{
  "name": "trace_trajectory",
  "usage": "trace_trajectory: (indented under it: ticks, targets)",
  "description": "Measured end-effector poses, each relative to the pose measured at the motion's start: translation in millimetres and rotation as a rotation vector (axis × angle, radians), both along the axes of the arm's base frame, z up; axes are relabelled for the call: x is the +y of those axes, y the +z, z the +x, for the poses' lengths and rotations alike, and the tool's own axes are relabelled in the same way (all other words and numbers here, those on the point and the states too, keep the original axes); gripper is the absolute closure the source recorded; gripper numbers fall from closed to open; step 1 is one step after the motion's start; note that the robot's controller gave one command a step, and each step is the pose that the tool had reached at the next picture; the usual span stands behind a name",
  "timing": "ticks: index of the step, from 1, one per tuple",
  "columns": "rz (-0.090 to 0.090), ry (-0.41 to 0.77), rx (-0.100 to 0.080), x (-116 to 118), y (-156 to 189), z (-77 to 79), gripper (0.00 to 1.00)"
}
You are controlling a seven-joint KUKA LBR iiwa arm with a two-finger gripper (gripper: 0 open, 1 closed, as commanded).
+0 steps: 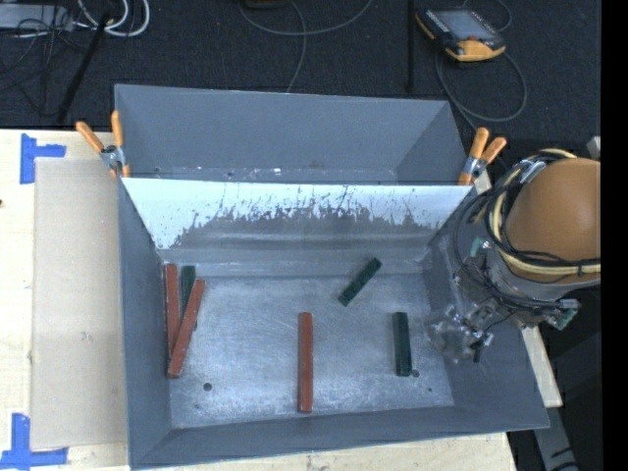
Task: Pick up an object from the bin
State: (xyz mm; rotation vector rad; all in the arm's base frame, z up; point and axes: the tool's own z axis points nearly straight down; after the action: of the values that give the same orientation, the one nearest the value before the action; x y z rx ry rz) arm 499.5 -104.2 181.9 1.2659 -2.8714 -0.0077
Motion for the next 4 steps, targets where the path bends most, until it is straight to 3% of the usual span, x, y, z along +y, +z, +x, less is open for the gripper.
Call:
trace_trajectory:
  ticks: [1, 2, 3, 4]
  targets:
    - [-0.001, -0.003, -0.003, -1, 1, 0.9, 0.00]
    - [0.002, 0.159, 0.001, 0, -116, 22.2, 0.00]
    - [0.000, 0.158, -0.004, 0, -113, 23.6, 1.00]
    - [-0.004, 0.128, -0.012, -21, 15, 20.8, 1.00]
